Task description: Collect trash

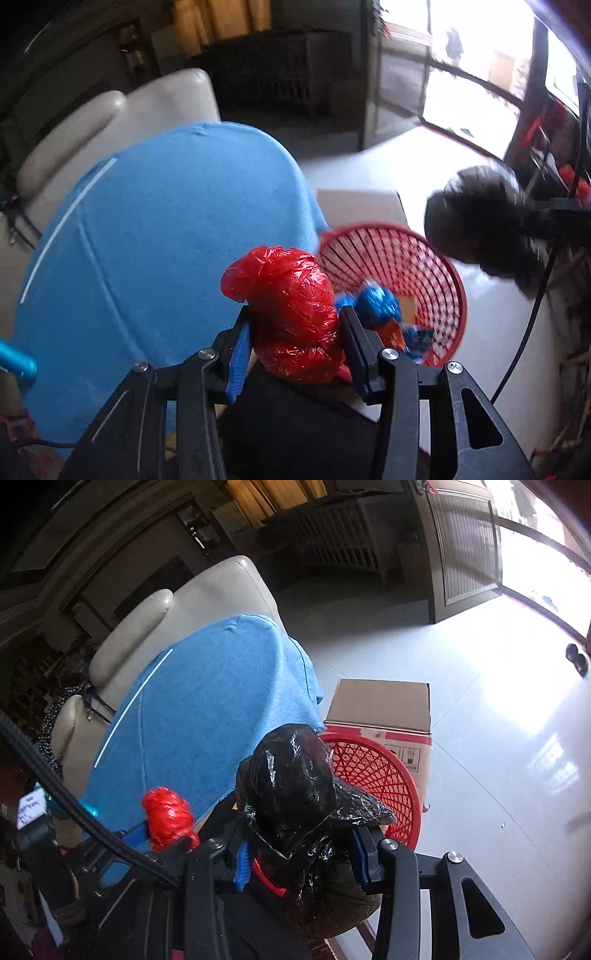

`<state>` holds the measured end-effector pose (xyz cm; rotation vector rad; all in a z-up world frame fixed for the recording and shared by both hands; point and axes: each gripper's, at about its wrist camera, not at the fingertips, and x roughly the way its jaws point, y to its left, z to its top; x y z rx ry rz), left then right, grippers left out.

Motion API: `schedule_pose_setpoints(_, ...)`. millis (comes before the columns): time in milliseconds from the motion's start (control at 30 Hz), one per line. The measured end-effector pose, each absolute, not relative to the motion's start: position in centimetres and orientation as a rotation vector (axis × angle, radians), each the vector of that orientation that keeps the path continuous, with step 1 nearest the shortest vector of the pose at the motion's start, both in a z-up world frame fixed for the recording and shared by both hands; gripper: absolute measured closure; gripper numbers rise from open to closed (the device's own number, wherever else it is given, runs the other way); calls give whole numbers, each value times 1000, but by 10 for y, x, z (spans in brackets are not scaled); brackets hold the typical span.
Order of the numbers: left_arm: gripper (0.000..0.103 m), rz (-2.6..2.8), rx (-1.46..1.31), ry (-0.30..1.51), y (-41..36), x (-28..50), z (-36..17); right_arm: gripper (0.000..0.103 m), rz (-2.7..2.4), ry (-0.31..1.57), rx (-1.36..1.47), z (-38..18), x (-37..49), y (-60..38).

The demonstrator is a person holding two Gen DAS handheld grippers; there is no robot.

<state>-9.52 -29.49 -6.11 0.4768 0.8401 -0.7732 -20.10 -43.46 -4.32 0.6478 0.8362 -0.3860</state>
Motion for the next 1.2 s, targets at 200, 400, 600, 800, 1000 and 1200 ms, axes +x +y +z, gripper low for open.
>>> schedule_pose_setpoints(200,55,-694,397,762,-267,-87,-38,58,-444,820,666,-49,-193,-429)
schedule_pose_setpoints(400,55,-670,381,727,-245,-88,-32,58,-453,799,614,-35,-182,-402)
schedule_pose_setpoints(600,55,-676,320,721,-228,-86,-25,58,-455,785,596,-21,-176,-390)
schedule_pose_setpoints(800,55,-682,340,714,-225,-89,-26,58,-477,756,613,-16,-185,-389)
schedule_pose_setpoints(1000,55,-660,357,722,-223,-89,-28,58,-464,756,623,-17,-187,-390)
schedule_pose_setpoints(1200,55,-648,398,706,-230,-96,-29,58,-439,727,626,-14,-192,-393)
